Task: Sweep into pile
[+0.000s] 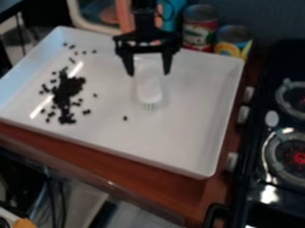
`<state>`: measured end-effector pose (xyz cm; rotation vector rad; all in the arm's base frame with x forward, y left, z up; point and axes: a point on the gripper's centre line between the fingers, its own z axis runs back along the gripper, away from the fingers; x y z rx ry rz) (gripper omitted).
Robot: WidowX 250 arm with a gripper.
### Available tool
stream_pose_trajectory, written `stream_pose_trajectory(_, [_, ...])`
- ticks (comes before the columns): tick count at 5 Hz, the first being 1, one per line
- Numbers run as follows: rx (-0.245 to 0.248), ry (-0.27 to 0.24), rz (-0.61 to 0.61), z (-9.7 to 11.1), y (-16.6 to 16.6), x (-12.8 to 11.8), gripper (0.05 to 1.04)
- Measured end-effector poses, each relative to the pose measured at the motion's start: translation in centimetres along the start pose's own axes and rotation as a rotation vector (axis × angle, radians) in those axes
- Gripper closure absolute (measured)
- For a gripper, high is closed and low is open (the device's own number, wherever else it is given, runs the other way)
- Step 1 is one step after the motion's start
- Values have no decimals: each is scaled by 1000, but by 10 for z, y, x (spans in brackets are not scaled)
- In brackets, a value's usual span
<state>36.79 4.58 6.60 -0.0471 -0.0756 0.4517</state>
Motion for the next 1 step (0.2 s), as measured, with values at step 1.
stream_pose_trajectory(1, [-10,-86,-31,23,4,-5,83])
